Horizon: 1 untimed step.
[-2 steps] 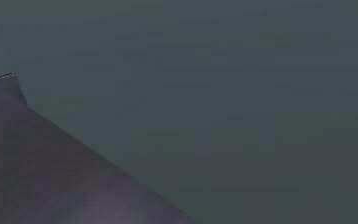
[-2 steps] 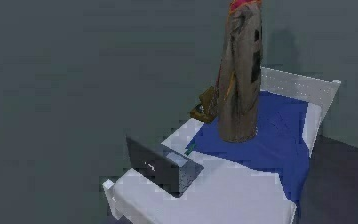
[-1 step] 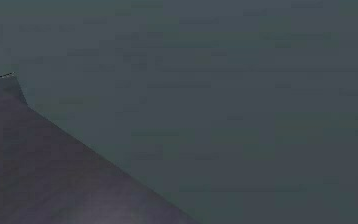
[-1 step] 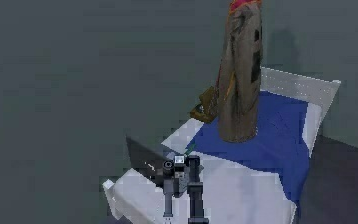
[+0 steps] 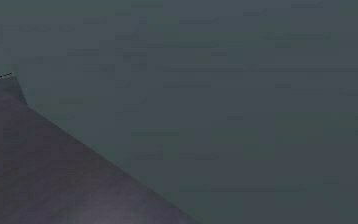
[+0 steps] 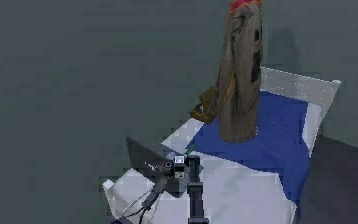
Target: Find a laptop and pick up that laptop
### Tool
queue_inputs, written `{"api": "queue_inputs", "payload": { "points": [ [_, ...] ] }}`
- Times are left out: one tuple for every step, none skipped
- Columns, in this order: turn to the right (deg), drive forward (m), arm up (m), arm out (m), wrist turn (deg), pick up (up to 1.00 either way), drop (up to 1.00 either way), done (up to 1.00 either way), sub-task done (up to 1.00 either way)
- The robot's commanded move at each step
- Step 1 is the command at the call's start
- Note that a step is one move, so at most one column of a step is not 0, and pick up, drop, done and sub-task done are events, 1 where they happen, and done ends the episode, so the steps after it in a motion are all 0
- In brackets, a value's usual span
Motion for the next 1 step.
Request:
{"api": "queue_inputs", "payload": {
  "points": [
    [0.0, 0.00, 0.00, 0.00, 45.0, 0.00, 0.00, 0.00, 0.00]
  ]
}}
